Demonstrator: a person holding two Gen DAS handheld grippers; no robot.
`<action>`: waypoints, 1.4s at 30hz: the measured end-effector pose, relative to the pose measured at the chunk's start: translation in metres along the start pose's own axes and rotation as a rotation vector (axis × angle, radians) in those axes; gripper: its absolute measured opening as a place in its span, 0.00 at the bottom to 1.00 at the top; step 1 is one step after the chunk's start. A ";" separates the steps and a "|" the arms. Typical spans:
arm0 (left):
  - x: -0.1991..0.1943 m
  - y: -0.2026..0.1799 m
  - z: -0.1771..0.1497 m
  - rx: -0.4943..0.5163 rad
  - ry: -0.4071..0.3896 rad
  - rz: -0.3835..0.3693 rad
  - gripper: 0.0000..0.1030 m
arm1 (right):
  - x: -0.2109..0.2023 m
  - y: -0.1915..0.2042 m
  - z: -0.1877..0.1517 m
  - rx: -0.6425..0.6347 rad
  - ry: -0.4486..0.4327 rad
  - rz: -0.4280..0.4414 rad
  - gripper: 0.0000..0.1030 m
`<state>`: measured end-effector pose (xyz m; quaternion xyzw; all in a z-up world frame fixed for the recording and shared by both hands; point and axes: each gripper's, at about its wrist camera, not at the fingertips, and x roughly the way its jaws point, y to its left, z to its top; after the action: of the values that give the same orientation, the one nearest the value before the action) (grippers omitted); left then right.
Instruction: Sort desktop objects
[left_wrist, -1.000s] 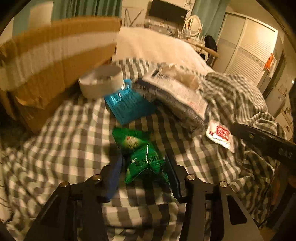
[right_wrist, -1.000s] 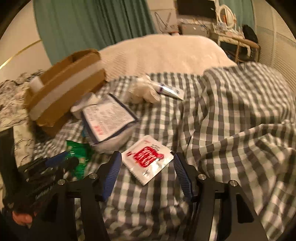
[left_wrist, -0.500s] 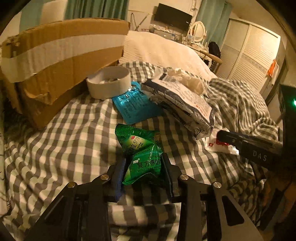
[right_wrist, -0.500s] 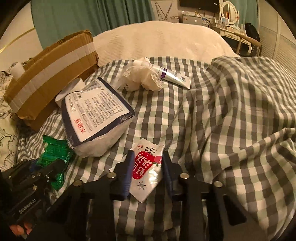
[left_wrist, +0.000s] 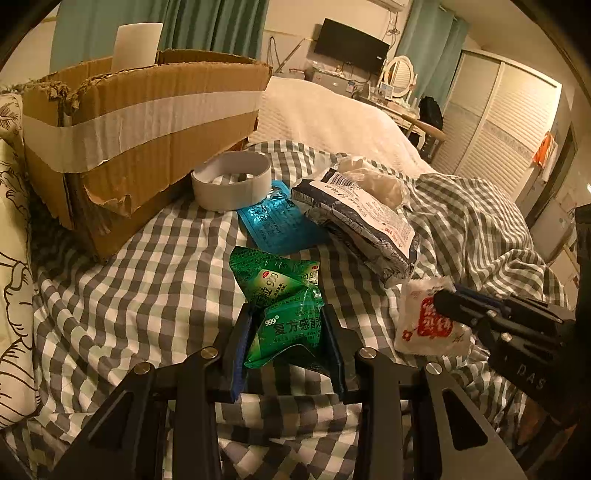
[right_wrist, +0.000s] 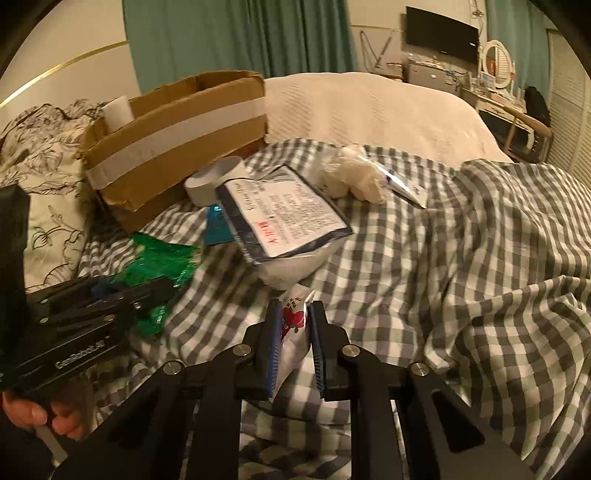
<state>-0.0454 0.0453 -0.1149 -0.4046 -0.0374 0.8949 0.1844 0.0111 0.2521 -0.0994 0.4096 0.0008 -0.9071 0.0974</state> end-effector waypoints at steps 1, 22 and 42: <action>0.000 0.000 0.000 0.001 -0.003 0.002 0.35 | 0.002 0.001 -0.001 -0.003 0.016 0.008 0.14; -0.050 0.006 0.032 -0.042 -0.121 -0.041 0.35 | -0.041 0.034 0.016 -0.082 -0.070 0.026 0.11; -0.107 0.029 0.135 -0.015 -0.248 0.005 0.35 | -0.107 0.090 0.121 -0.202 -0.306 0.129 0.11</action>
<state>-0.0888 -0.0093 0.0451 -0.2923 -0.0657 0.9382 0.1731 0.0064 0.1733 0.0676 0.2544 0.0507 -0.9459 0.1948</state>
